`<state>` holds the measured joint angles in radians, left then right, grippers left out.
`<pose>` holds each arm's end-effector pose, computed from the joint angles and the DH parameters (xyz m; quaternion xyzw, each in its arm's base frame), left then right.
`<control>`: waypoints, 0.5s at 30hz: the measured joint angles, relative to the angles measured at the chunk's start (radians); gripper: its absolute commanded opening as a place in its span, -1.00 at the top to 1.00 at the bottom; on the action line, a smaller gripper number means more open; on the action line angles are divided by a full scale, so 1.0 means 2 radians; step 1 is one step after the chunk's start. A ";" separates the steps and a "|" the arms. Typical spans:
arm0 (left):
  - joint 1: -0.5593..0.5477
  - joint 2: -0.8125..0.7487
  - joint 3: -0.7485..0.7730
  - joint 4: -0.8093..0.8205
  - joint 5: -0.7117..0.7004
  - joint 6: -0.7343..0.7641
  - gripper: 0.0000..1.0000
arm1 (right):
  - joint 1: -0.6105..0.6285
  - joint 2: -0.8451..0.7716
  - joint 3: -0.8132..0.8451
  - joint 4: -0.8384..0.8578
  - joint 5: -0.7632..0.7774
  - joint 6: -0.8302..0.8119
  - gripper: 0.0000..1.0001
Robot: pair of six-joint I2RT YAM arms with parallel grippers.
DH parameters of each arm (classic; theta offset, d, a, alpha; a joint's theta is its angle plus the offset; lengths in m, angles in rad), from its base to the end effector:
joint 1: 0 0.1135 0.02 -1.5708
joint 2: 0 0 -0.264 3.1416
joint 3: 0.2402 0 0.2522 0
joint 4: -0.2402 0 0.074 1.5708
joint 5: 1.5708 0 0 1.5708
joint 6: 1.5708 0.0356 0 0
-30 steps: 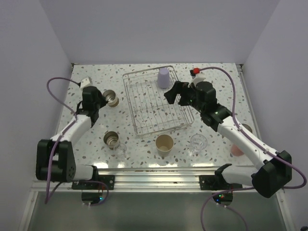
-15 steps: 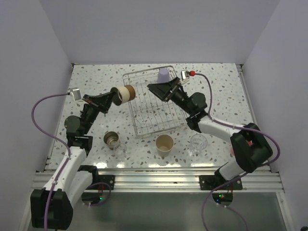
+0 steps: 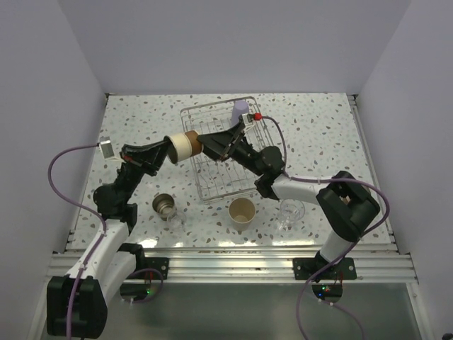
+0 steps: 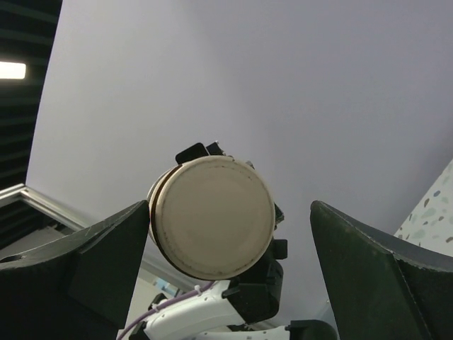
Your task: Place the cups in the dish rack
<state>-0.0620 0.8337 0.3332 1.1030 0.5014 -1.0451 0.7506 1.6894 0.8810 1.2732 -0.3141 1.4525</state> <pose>0.1716 -0.0278 0.3037 -0.0192 0.5012 -0.5490 0.6687 0.2559 0.2537 0.2883 0.0534 0.5329 0.7868 0.3068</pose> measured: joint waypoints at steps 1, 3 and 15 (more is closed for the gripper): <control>0.000 0.000 -0.001 0.005 0.000 -0.002 1.00 | 0.003 0.003 0.005 0.002 0.002 0.002 -0.97; 0.000 0.002 -0.003 0.019 0.000 -0.007 1.00 | 0.006 0.007 0.013 0.004 0.005 0.005 -0.97; 0.000 0.047 -0.016 0.086 -0.007 -0.033 1.00 | 0.016 0.031 0.059 0.012 0.006 0.016 -0.96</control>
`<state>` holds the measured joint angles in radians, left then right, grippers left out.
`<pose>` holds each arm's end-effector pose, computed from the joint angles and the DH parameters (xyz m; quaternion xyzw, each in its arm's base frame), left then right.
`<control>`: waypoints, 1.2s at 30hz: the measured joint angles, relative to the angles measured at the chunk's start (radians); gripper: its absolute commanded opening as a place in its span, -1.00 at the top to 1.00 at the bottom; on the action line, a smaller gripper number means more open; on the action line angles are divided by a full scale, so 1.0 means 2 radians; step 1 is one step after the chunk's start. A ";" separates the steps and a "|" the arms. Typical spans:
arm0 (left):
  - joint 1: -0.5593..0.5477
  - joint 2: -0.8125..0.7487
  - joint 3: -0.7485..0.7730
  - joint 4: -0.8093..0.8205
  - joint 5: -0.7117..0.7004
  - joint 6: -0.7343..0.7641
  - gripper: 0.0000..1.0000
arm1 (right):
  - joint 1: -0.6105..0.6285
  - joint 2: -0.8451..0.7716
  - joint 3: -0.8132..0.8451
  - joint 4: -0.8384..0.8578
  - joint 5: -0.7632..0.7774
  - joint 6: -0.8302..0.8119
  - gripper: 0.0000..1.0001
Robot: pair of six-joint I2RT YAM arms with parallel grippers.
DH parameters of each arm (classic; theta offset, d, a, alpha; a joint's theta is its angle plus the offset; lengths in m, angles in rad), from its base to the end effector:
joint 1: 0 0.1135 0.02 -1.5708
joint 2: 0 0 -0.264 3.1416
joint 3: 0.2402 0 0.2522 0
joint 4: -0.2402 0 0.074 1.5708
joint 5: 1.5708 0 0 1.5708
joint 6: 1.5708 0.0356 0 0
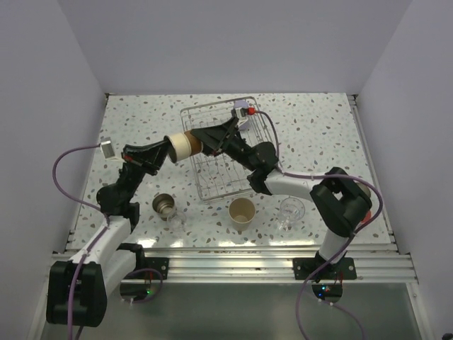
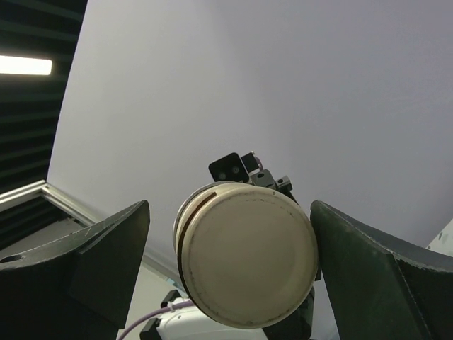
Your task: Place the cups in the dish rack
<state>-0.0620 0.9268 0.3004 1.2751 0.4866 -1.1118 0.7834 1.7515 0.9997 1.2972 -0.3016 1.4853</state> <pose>0.1778 -0.0277 0.2933 -0.0297 0.4818 -0.5706 0.6644 0.2615 0.2754 0.3058 0.0438 0.5004 0.8119 0.2974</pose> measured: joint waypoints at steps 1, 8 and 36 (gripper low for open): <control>0.000 0.002 -0.002 0.002 -0.001 -0.002 1.00 | 0.001 0.005 0.003 0.001 0.000 0.001 -0.96; 0.000 0.011 -0.012 0.005 -0.008 -0.007 1.00 | 0.013 0.021 0.010 -0.001 0.000 0.007 -0.77; -0.002 -0.153 0.049 -0.344 -0.076 0.178 -0.63 | -0.049 -0.081 0.020 -0.165 -0.001 -0.135 1.00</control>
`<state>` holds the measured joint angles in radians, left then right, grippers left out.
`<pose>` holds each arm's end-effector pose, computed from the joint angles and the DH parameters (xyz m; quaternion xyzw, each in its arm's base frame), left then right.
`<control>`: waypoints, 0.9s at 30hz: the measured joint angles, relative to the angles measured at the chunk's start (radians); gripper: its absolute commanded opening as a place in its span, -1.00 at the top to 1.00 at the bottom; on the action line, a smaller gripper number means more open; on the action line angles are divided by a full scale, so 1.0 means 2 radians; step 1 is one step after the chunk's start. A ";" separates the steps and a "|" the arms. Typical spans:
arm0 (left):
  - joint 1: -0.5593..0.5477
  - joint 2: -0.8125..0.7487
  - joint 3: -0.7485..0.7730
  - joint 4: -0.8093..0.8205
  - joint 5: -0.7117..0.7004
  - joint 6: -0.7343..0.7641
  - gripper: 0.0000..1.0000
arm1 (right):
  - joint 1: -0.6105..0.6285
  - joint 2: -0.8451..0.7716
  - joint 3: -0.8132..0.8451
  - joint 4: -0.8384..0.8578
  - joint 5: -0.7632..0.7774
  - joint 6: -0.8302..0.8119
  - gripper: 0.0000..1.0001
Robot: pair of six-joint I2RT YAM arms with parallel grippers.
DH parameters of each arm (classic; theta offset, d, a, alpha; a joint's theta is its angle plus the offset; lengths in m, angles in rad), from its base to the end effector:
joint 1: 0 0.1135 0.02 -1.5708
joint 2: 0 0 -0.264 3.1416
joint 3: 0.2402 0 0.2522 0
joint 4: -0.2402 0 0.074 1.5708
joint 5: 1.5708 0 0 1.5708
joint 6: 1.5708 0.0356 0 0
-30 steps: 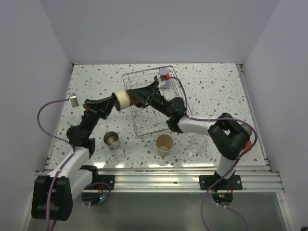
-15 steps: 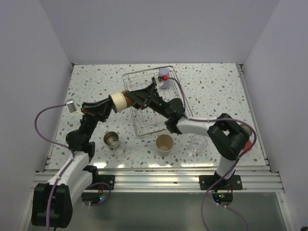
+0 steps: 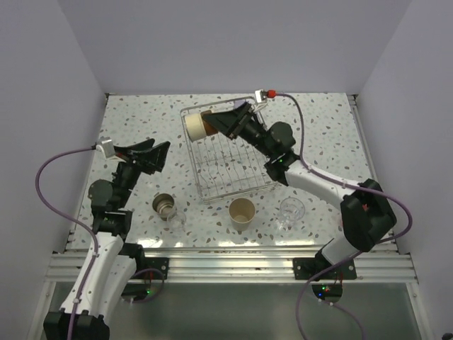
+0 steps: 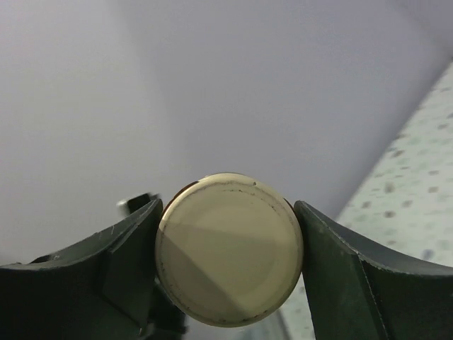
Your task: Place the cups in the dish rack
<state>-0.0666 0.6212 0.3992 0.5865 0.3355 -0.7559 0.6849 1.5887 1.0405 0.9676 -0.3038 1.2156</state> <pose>0.1569 -0.0222 0.3101 -0.0595 0.5728 -0.4114 0.7064 0.2749 0.2383 0.3450 0.0186 0.5526 0.7225 0.4151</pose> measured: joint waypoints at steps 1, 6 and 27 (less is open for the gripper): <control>0.000 -0.005 0.010 -0.027 -0.008 0.012 -0.64 | -0.010 -0.011 0.010 -0.043 0.005 -0.028 1.00; 0.000 -0.029 0.084 -0.218 -0.086 0.080 -0.65 | -0.025 -0.028 0.116 -0.273 0.090 -0.187 1.00; 0.000 0.054 0.177 -0.541 -0.240 0.189 -0.77 | -0.019 0.298 0.493 -0.667 0.300 -0.460 1.00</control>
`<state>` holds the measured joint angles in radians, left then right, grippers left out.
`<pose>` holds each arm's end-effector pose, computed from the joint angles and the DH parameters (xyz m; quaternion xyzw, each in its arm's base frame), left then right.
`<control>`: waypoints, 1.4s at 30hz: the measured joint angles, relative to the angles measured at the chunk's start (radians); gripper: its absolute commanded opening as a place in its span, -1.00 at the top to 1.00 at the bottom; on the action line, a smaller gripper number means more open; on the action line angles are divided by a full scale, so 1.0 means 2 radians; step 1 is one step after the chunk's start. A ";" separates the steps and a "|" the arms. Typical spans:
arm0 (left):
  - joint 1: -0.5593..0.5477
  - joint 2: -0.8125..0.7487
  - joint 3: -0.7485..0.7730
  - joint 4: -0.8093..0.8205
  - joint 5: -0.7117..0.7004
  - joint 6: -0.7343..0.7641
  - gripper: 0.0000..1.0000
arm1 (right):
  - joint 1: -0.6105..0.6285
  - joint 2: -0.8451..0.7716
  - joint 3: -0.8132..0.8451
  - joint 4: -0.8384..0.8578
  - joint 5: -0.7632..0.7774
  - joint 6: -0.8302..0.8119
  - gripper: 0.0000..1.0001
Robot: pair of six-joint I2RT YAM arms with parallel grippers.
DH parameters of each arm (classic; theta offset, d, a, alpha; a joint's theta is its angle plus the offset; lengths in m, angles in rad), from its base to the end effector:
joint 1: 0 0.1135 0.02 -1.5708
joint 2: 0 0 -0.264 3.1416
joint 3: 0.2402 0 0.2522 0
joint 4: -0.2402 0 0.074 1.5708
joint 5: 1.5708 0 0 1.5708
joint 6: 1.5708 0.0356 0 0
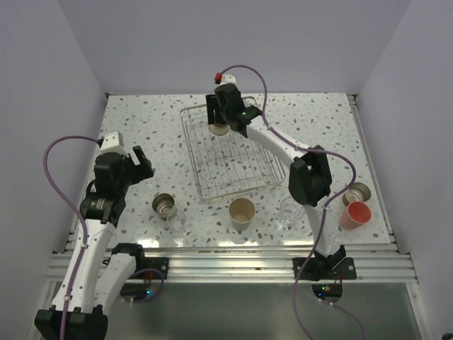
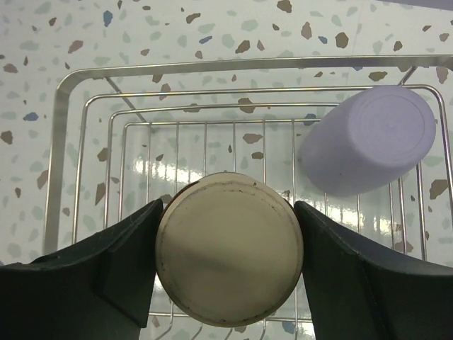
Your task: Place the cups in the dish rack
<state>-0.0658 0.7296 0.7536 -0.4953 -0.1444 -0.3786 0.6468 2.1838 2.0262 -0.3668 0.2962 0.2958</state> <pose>0.1640 -0.0057 0.3057 -0.1697 0.8342 -0.0548 0.5219 0.4186 0.3031 0.2961 -0.0770 0.8565 0.1105 0.4983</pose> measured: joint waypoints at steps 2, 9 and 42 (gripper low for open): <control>0.000 0.002 -0.002 0.001 0.000 0.003 -0.77 | 0.000 0.019 0.018 -0.008 0.005 -0.003 1.00; 0.000 0.005 -0.006 0.001 0.009 0.005 -0.77 | 0.000 0.057 0.060 -0.011 0.028 -0.012 1.00; 0.000 0.008 -0.008 0.004 0.030 0.012 -0.77 | -0.007 0.153 0.122 0.036 0.081 -0.011 0.00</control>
<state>-0.0658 0.7464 0.7380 -0.4873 -0.0845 -0.3550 0.6327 2.4905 2.2704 -0.2951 0.4576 0.2745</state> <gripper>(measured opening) 0.883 0.724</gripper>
